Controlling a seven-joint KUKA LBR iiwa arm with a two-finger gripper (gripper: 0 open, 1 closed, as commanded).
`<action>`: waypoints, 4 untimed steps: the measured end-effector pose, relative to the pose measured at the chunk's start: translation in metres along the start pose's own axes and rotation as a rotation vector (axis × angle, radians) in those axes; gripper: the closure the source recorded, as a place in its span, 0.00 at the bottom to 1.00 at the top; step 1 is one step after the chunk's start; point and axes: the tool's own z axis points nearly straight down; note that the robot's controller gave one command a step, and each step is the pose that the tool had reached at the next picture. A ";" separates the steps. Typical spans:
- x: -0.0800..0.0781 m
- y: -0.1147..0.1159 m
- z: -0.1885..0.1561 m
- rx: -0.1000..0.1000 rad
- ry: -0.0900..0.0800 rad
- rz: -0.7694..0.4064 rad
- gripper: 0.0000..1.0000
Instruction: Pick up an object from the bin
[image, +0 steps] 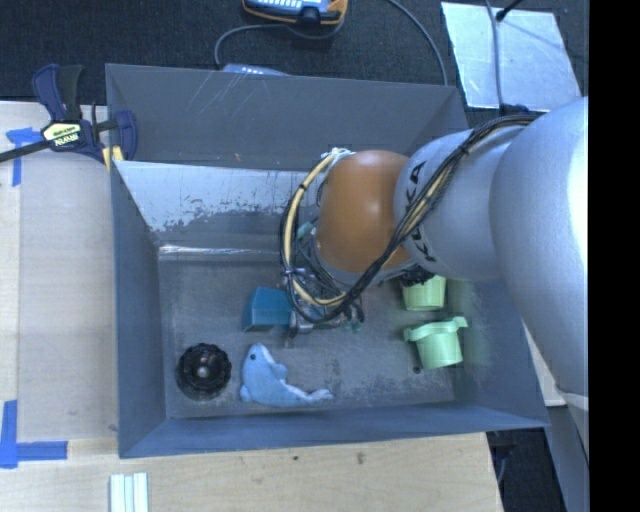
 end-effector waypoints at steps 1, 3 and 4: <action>0.000 0.000 0.000 0.000 0.000 0.000 1.00; 0.000 -0.010 -0.118 0.001 0.004 0.019 1.00; -0.015 -0.013 -0.325 0.002 0.006 0.036 1.00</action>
Offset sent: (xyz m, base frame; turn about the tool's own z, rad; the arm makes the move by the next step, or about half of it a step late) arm 0.0008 -0.0098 0.1207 0.0192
